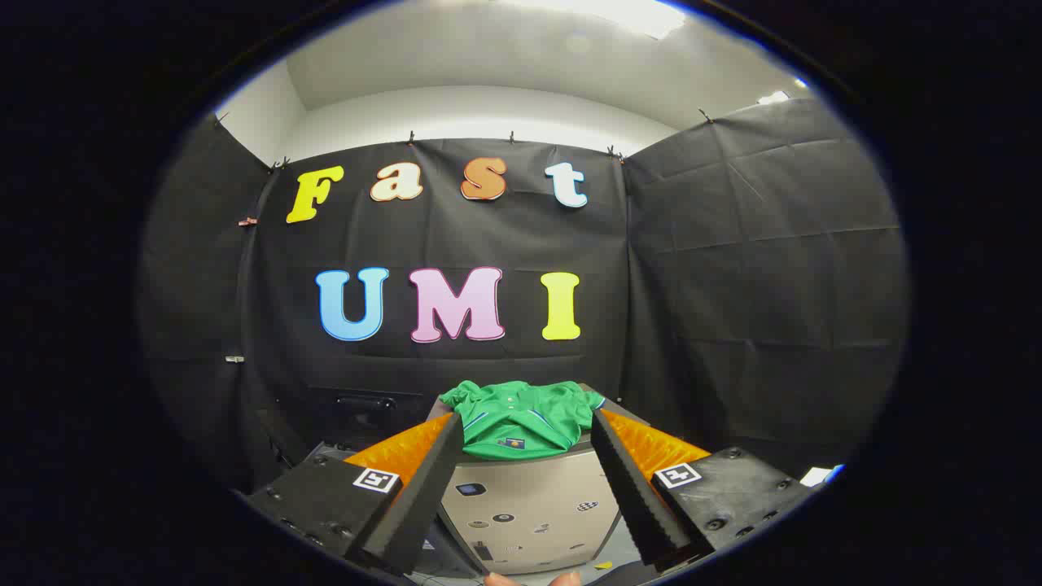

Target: Put the clothes into the washing machine and then close the washing machine lid.

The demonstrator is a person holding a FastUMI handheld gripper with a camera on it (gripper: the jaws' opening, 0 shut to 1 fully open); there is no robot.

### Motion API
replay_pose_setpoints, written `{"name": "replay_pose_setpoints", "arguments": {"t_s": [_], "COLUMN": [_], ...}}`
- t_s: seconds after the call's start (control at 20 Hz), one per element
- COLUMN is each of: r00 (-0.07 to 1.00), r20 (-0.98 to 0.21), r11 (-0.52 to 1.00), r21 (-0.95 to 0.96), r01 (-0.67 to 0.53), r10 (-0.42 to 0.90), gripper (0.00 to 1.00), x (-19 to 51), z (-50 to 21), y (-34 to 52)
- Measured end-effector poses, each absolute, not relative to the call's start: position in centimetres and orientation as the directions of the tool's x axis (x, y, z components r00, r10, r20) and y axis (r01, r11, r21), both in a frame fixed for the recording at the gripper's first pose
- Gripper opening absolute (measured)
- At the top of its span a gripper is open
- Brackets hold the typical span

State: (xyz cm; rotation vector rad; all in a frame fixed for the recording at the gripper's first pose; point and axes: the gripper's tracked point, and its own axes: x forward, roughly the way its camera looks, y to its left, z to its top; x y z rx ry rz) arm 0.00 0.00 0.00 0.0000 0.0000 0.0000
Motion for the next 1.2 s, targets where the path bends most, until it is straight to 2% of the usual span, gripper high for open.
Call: {"name": "replay_pose_setpoints", "arguments": {"t_s": [1.2], "r00": [1.0], "r20": [-0.014], "r11": [1.0], "r21": [-0.007], "r01": [-0.02], "r10": [0.02], "gripper": [0.98], "x": [0.6], "z": [-0.7], "y": [1.2]}}
